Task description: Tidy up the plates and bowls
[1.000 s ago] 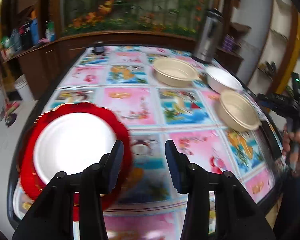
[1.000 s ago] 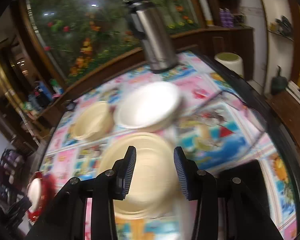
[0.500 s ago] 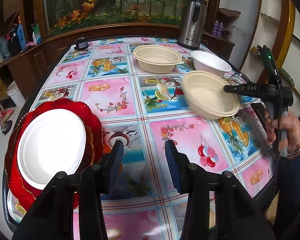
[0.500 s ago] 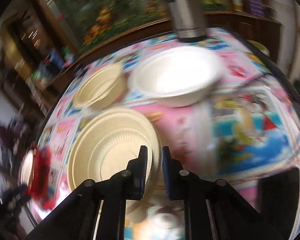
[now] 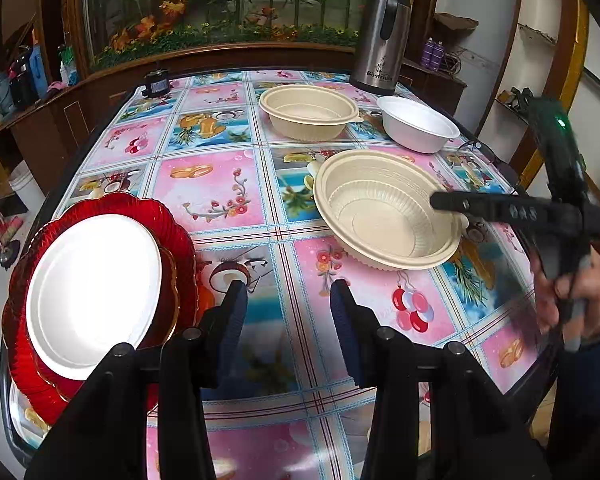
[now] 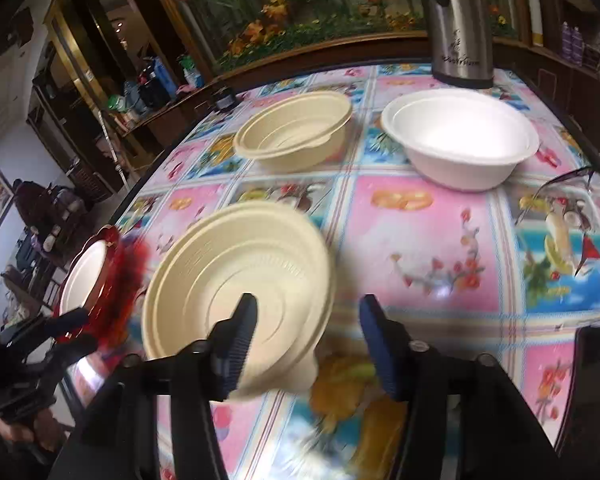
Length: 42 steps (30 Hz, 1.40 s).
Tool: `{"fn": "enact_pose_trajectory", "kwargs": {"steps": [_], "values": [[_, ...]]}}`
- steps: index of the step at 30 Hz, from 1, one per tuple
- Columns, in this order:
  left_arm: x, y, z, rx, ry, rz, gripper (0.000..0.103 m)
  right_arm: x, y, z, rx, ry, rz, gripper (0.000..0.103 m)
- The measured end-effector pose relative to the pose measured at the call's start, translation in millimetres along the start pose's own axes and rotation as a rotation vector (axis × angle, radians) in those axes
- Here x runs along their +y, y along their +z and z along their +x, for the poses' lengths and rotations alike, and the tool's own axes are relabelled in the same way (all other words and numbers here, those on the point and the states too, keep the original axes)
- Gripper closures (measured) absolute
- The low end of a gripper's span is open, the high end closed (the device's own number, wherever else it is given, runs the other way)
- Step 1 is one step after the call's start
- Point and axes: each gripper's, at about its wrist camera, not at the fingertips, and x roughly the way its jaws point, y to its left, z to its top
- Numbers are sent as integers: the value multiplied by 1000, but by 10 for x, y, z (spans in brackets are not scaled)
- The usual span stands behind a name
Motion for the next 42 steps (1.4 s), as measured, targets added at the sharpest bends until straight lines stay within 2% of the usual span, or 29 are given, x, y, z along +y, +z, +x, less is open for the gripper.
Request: {"fn": "enact_pose_trajectory", "kwargs": {"steps": [3, 5, 8, 9, 11, 12, 16, 19, 21, 24, 28, 33, 37, 38, 39, 40, 42], "values": [[-24, -6, 10, 5, -7, 5, 62, 79, -78, -23, 14, -23, -45, 45], [-51, -14, 2, 5, -8, 12, 62, 105, -83, -8, 19, -70, -83, 47], [-78, -27, -12, 6, -8, 17, 62, 31, 27, -4, -40, -214, -91, 47], [-79, -27, -15, 6, -7, 18, 62, -8, 67, -23, -65, -226, -80, 46], [-73, -21, -16, 7, -4, 17, 62, -113, 104, -135, -116, -196, -11, 45], [-67, -11, -12, 8, -4, 15, 62, -197, 100, -217, -133, -147, 51, 45], [-58, 72, 29, 22, -45, -5, 62, -414, -19, -350, -136, 5, 214, 46], [-79, 200, 126, 44, -88, -32, 62, -512, -151, -397, -125, 90, 299, 56], [-95, 287, 204, 66, -117, -58, 62, -572, -246, -384, -102, 149, 360, 56], [-136, 418, 330, 92, -145, -85, 62, -553, -324, -356, -79, 179, 382, 57], [-188, 572, 477, 95, -105, -97, 62, -476, -356, -339, -65, 177, 366, 62], [-209, 722, 704, 112, -102, -122, 62, -393, -360, -231, -38, 175, 361, 62], [-198, 751, 904, 128, -65, -116, 62, -357, -365, -191, -36, 175, 354, 63], [-197, 736, 943, 134, -59, -112, 65, -352, -362, -184, -38, 177, 350, 65], [-196, 708, 968, 141, -63, -111, 77, -341, -362, -170, -39, 177, 344, 74], [-204, 676, 978, 150, -78, -108, 85, -339, -363, -164, -42, 176, 342, 79], [-228, 619, 937, 138, -76, -90, 85, -324, -366, -174, -52, 164, 326, 79]]}}
